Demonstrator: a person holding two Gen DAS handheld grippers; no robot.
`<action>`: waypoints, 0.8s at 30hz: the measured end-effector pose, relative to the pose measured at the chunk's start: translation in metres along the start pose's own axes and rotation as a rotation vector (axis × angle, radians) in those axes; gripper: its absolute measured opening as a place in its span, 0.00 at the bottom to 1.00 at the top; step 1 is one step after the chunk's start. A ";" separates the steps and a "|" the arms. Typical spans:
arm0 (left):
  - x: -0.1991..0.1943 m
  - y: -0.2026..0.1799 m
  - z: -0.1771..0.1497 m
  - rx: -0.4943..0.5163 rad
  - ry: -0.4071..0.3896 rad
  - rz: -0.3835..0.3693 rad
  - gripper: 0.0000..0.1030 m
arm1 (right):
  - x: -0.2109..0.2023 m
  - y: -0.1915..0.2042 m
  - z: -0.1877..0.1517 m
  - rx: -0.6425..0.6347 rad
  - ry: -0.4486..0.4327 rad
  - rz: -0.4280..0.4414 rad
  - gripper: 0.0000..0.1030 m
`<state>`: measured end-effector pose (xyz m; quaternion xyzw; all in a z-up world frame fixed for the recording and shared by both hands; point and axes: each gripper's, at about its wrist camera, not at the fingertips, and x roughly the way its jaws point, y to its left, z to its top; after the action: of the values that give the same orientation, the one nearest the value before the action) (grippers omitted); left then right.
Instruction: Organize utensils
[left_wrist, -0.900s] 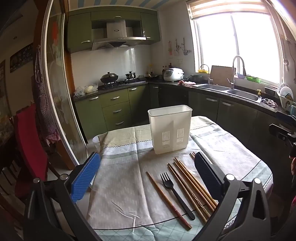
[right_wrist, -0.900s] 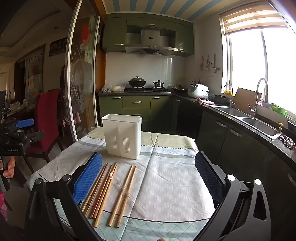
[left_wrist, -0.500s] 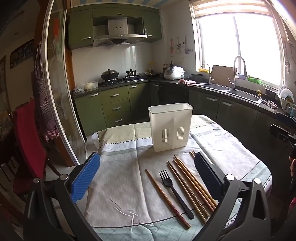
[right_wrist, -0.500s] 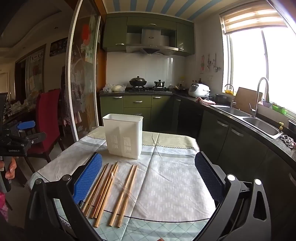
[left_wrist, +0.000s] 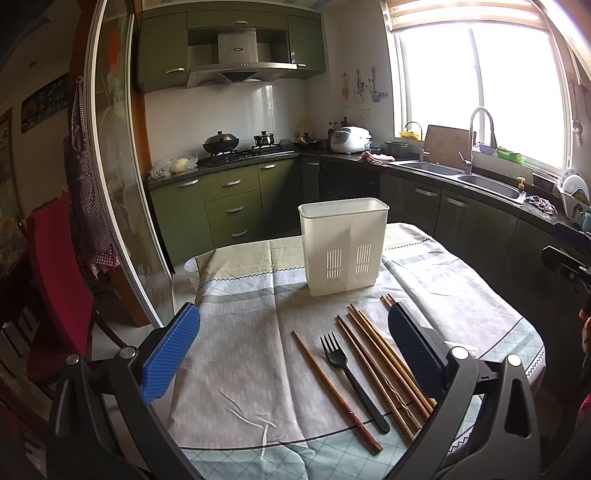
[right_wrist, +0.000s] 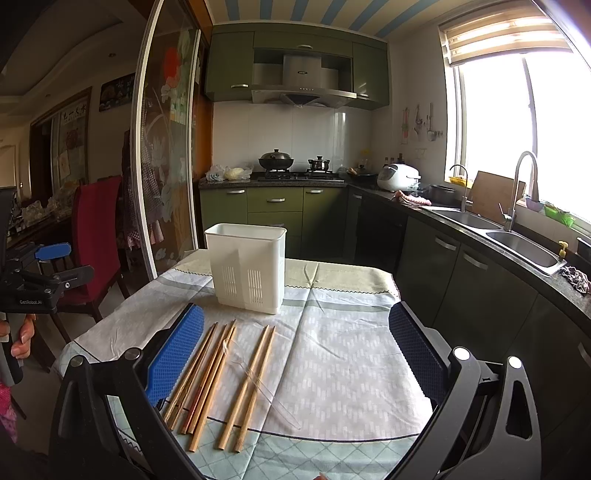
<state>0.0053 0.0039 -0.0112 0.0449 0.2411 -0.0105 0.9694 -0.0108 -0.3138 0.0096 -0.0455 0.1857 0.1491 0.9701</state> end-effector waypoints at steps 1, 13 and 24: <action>0.000 0.000 -0.001 -0.001 0.000 0.000 0.94 | 0.001 0.000 -0.001 0.000 0.000 0.000 0.96; 0.003 -0.001 0.000 -0.001 0.010 -0.001 0.94 | 0.007 -0.005 -0.002 0.012 0.013 0.008 0.96; 0.007 -0.004 0.001 0.006 0.019 -0.004 0.94 | 0.007 -0.007 0.001 0.017 0.021 0.008 0.96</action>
<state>0.0117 -0.0002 -0.0138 0.0475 0.2505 -0.0127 0.9669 -0.0026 -0.3189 0.0080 -0.0379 0.1972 0.1510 0.9679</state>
